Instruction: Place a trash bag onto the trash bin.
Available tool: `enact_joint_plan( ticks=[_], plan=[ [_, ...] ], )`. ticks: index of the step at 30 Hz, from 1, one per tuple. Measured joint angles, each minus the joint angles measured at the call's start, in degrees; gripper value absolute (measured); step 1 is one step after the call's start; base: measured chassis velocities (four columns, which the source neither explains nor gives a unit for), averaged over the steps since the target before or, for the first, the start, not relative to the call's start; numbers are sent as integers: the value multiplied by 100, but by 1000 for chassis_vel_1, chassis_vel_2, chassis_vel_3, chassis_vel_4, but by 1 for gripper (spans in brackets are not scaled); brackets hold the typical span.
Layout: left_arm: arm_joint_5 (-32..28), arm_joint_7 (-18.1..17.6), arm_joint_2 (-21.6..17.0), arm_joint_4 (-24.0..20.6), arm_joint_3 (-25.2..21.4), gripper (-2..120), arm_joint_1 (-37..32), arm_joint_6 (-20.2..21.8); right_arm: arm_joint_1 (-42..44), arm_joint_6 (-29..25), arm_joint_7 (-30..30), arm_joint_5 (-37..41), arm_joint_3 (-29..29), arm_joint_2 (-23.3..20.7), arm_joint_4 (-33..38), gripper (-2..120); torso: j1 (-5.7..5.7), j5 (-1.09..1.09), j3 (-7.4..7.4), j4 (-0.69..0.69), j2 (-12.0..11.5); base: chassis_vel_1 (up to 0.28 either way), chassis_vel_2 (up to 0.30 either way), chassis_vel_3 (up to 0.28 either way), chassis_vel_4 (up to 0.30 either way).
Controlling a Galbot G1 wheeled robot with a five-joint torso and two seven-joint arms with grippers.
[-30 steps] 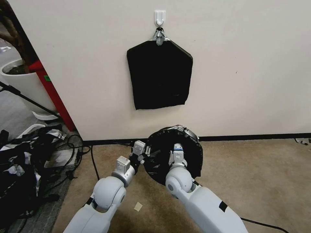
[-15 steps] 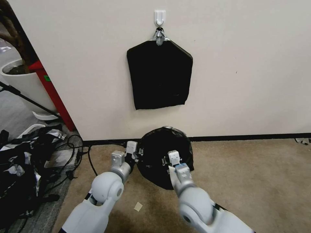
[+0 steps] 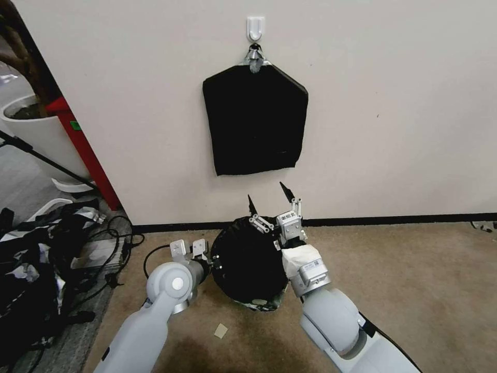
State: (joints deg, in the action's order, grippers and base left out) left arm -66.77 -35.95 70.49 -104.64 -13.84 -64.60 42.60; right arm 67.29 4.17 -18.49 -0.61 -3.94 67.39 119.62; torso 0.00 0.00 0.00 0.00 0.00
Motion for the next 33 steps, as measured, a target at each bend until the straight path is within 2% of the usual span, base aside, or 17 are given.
enact_joint_plan(
  ticks=[6, 8, 10, 13, 14, 15, 17, 18, 19, 21, 23, 25, 27, 28, 31, 32, 33],
  plan=[
    [49, 38, -4, -204, -89, 34, -44, -19, -33, 82, -13, 95, -10, 7, -69, 100, 0, 0, 0, 0, 0, 0, 0, 0, 0],
    [134, 74, -18, -258, -113, 37, -42, -21, -26, 83, -17, 100, -9, 8, -87, 100, 0, 0, 0, 0, 0, 0, 0, 0, 0],
    [427, 212, -61, -359, -148, 45, -64, -70, 4, 75, -30, 122, 12, 12, -131, 100, 0, 0, 0, 0, 0, 0, 0, 0, 0],
    [1117, 548, -161, -645, -197, 56, -243, -448, 70, 32, -71, 348, 127, 37, -188, 100, 0, -1, 0, 0, 0, 0, 0, 0, 0],
    [1422, 677, -201, -823, -226, 59, -360, -653, 102, 19, -137, 534, 199, 59, -221, 100, 0, 1, 0, 0, 0, 0, 0, 0, 0],
    [1977, 865, -254, -1038, -231, 67, -573, -1103, 152, -10, -263, 825, 342, 120, -276, 100, 0, 1, 0, 0, 0, 0, 0, 0, 0],
    [2148, 925, -266, -1086, -230, 68, -645, -1268, 162, -24, -286, 891, 380, 133, -290, 100, 0, 1, 0, 0, 0, 0, 0, 0, 0],
    [3012, 1189, -293, -1232, -181, 76, -998, -2233, 239, -143, -406, 1199, 646, 258, -376, 100, 0, 1, 0, 1, 0, 0, 0, 0, 0],
    [3012, 1189, -293, -1232, -181, 76, -998, -2233, 239, -143, -406, 1199, 646, 258, -376, 100, 0, 1, 0, 1, 0, 0, 0, 0, 0],
    [3671, 1365, -248, -1243, -107, 87, -1257, -2867, 358, -251, -431, 1259, 849, 386, -388, 100, 0, 1, 0, 2, 0, 0, 0, 0, 0],
    [3769, 1414, -206, -1202, -86, 91, -1297, -3030, 422, -282, -440, 1255, 905, 434, -364, 100, 0, 1, 0, 1, 0, 0, 0, 0, 0],
    [3887, 1540, -102, -1109, -111, 98, -1335, -3475, 534, -327, -445, 1131, 1008, 508, -300, 100, 0, -1, 0, 0, 0, 0, 0, 0, 0],
    [4197, 1771, 46, -1063, -304, 100, -1414, -4178, 652, -440, -382, 850, 1241, 592, -261, 100, 0, 0, 0, -1, 0, 0, 0, 0, 0],
    [4197, 1771, 46, -1063, -304, 100, -1414, -4178, 652, -440, -382, 850, 1241, 592, -261, 100, 0, 0, 0, -1, 0, 0, 0, 0, 0],
    [5126, 2165, 514, -960, -982, 100, -1755, -5552, 951, -765, -45, 446, 1849, 806, -220, 100, 0, 0, 0, 0, 0, 0, 0, 0, 0],
    [5126, 2165, 514, -960, -982, 100, -1755, -5552, 951, -765, -45, 446, 1849, 806, -220, 100, 0, 0, 0, 0, 0, 0, 0, 0, 0],
    [5496, 2234, 679, -965, -1214, 100, -1915, -5876, 1077, -995, 166, 295, 2125, 923, -274, 100, 0, 0, -1, 0, 0, 0, 0, 0, 0]
  ],
)
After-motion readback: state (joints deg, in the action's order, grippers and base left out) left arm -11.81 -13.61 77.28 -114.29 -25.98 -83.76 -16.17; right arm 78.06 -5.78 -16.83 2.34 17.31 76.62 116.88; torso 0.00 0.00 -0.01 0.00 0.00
